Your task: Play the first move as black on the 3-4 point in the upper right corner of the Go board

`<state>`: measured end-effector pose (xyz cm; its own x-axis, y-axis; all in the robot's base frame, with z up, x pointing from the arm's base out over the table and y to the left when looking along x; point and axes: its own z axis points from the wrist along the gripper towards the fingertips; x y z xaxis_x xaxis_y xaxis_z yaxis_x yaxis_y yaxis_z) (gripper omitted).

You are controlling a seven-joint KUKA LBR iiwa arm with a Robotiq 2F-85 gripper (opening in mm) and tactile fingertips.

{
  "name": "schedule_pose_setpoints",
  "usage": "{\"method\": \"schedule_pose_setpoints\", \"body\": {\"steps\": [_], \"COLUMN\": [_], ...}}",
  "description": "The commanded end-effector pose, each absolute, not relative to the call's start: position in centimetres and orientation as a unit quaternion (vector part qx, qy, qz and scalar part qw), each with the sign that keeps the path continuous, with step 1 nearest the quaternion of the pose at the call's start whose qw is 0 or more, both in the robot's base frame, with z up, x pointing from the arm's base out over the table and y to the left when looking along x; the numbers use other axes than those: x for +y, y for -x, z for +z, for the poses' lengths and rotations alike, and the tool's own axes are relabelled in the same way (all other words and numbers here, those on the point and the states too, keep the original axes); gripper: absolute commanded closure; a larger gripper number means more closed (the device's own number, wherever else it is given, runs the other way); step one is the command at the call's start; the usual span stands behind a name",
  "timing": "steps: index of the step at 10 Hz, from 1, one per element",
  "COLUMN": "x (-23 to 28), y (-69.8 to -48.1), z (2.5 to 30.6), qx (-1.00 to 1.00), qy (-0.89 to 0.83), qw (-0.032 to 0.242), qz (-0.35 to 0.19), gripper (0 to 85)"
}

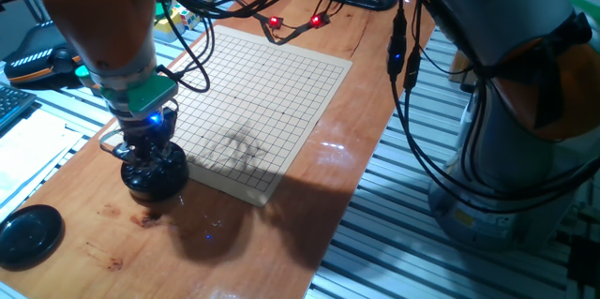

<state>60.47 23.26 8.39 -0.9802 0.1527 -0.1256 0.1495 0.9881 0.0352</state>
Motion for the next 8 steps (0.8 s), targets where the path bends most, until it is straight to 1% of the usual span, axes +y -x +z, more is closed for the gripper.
{"method": "schedule_pose_setpoints", "body": {"steps": [1,4,8], "x": [23.29,23.34,23.27], "y": [-60.55,-60.96,-60.95], "z": [8.26,7.66,7.29], "qx": [0.995,0.994,0.994], "qy": [-0.078,-0.081,-0.079], "qw": [0.065,0.067,0.070], "qz": [0.014,0.016,0.013], "gripper": [44.7,46.7,47.3]}}
